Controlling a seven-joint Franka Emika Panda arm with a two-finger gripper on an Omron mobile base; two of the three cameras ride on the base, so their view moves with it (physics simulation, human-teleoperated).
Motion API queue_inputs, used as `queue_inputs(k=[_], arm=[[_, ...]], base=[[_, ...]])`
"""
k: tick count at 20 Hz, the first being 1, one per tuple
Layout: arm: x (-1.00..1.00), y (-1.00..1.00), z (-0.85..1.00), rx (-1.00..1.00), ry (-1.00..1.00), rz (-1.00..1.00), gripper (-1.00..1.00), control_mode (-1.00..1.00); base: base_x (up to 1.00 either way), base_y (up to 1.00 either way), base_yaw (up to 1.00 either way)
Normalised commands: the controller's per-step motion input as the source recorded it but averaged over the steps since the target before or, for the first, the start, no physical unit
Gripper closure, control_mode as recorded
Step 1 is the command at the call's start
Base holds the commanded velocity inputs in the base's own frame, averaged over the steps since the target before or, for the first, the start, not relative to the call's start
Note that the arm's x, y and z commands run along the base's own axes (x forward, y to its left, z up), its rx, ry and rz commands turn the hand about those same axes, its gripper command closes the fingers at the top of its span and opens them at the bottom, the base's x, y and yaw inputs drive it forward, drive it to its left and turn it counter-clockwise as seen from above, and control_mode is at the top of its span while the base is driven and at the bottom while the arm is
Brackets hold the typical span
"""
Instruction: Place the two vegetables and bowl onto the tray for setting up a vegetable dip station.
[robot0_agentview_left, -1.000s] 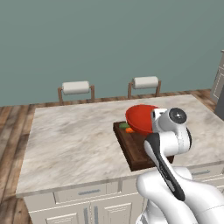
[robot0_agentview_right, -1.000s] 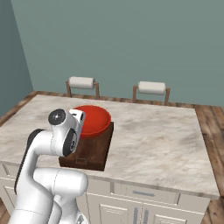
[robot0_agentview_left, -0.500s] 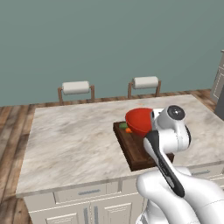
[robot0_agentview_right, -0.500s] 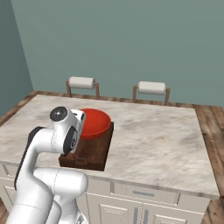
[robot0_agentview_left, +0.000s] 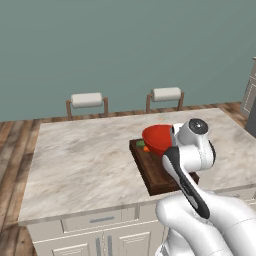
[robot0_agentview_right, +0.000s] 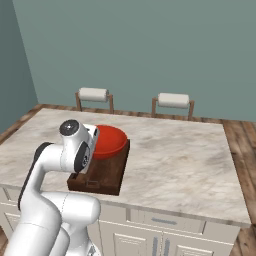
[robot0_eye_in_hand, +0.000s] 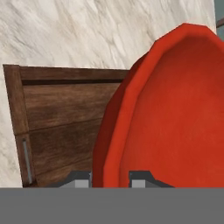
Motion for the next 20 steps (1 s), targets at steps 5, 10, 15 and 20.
queue_inputs(k=[5, 10, 15, 20], arm=[[0.10, 0.00, -0.01, 0.00, 0.03, 0.01, 1.00, -1.00], [0.02, 0.00, -0.01, 0.00, 0.05, 0.02, 1.00, -1.00], [0.00, 0.00, -0.02, 0.00, 0.07, 0.04, 1.00, -1.00], [0.00, 0.00, -0.07, 0.00, 0.05, 0.04, 1.00, -1.00]], base=[[0.00, 0.00, 0.00], [0.00, 0.00, 0.00], [0.00, 0.00, 0.00], [0.00, 0.00, 0.00]])
